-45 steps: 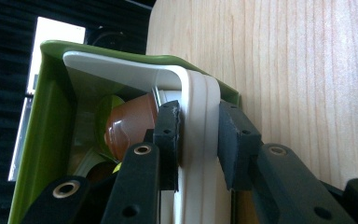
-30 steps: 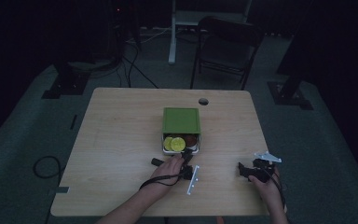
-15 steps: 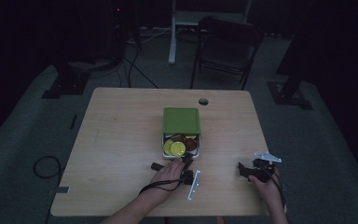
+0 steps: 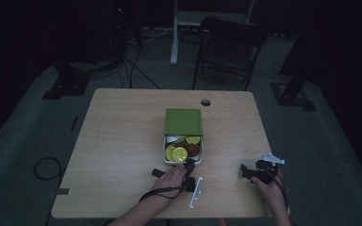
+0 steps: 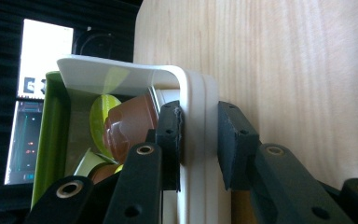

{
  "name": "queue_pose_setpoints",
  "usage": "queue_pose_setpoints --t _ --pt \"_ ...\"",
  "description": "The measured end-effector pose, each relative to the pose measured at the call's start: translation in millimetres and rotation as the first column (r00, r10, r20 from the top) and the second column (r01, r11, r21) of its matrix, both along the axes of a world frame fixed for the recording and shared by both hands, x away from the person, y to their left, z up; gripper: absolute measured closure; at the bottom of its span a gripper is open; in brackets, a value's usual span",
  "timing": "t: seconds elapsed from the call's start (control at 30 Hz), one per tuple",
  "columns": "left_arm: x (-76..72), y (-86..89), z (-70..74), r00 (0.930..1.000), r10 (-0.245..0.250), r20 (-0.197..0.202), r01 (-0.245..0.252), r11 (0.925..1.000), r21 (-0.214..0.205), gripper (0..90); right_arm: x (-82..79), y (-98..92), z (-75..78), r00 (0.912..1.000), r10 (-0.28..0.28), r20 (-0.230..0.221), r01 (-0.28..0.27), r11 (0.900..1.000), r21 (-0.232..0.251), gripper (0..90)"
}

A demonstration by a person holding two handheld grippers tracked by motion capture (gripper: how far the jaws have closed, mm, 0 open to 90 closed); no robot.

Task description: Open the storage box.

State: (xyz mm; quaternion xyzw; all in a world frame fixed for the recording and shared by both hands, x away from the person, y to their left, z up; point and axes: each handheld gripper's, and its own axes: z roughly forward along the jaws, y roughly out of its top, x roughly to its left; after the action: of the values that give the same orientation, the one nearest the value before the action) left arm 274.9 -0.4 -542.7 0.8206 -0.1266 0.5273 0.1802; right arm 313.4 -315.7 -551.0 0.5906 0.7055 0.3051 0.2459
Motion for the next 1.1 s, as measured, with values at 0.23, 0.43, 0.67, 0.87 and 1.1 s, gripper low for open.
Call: queue_pose_setpoints --t 0.23,0.43,0.67,0.87,1.1 --pt "-9.2 0.2 0.0 0.9999 -0.008 -0.011 0.008 1.0 0.0 72.6 0.0 0.0 0.0 1.0 0.0 0.0 0.0 1.0 0.0 10.6" --pt "-18.5 -0.3 -2.1 0.9993 -0.02 -0.033 0.02 0.9998 0.009 73.0 0.0 0.0 0.0 1.0 0.0 0.0 0.0 1.0 0.0 10.6" --pt "-28.5 -0.6 -0.8 0.9987 -0.027 -0.043 0.027 0.9995 0.013 73.0 0.0 0.0 0.0 1.0 0.0 0.0 0.0 1.0 0.0 10.6" --pt "-35.5 -0.4 -0.4 0.9987 -0.027 -0.043 0.028 0.9994 0.02 73.1 0.0 0.0 0.0 1.0 0.001 0.0 -0.001 1.0 -0.001 10.6" --pt "-45.1 0.1 0.2 0.9982 -0.034 -0.049 0.035 0.9992 0.019 73.0 0.0 0.0 0.0 1.0 0.0 0.0 0.0 1.0 0.0 10.6"
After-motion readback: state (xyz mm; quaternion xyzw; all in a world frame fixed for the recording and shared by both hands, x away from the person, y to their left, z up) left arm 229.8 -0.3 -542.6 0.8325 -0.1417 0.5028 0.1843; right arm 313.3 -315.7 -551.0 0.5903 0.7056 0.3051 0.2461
